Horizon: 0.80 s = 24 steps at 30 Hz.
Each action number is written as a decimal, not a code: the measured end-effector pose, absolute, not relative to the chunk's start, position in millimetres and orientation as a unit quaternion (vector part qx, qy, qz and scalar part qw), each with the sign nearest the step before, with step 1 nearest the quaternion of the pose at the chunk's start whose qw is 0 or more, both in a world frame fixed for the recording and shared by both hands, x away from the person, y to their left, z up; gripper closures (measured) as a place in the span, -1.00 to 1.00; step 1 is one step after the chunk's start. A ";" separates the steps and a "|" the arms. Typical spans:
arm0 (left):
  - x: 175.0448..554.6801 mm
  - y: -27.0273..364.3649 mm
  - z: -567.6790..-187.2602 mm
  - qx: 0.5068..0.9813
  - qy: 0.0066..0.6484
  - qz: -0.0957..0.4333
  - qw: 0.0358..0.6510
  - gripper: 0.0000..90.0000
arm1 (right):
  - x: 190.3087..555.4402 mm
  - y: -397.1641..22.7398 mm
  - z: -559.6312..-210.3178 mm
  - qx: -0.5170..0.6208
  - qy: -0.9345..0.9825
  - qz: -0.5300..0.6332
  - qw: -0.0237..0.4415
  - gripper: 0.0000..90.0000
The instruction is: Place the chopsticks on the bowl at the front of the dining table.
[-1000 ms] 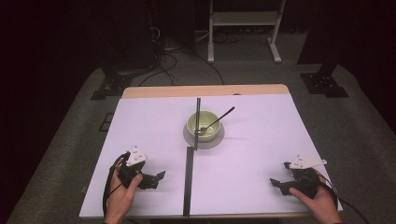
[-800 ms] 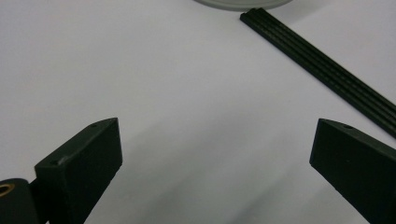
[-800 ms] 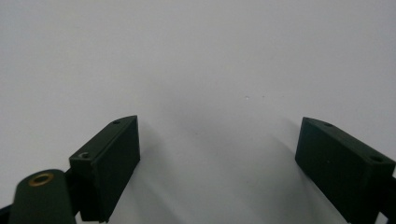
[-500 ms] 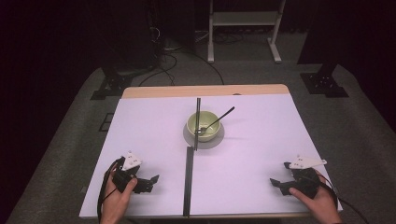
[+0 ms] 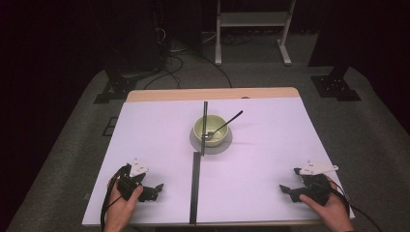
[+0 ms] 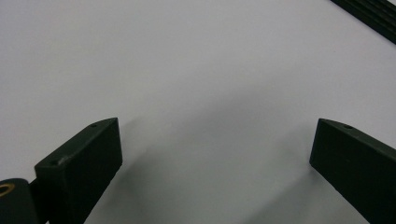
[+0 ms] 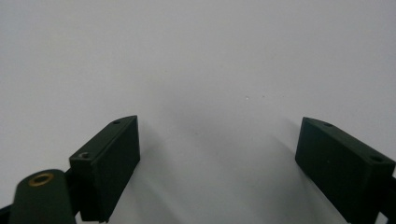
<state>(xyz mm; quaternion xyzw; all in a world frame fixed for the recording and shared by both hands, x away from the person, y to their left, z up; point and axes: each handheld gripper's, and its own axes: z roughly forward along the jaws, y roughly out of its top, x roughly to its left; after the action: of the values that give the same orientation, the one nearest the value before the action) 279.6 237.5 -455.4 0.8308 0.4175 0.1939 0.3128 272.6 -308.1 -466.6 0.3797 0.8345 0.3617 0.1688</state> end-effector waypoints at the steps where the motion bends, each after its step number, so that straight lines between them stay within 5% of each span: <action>1: 279.7 237.6 -455.8 0.831 0.418 0.194 0.311 -0.97 | 272.6 -308.1 -466.7 0.380 0.835 0.362 0.169 -0.73; 24: 277.5 243.9 -462.4 0.820 0.419 0.189 0.340 -0.98 | 272.5 -308.1 -466.7 0.379 0.835 0.362 0.169 -0.73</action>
<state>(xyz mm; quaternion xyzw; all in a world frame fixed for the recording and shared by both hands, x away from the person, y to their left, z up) 277.5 243.9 -462.4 0.8205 0.4193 0.1887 0.3398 272.5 -308.1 -466.7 0.3795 0.8346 0.3618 0.1692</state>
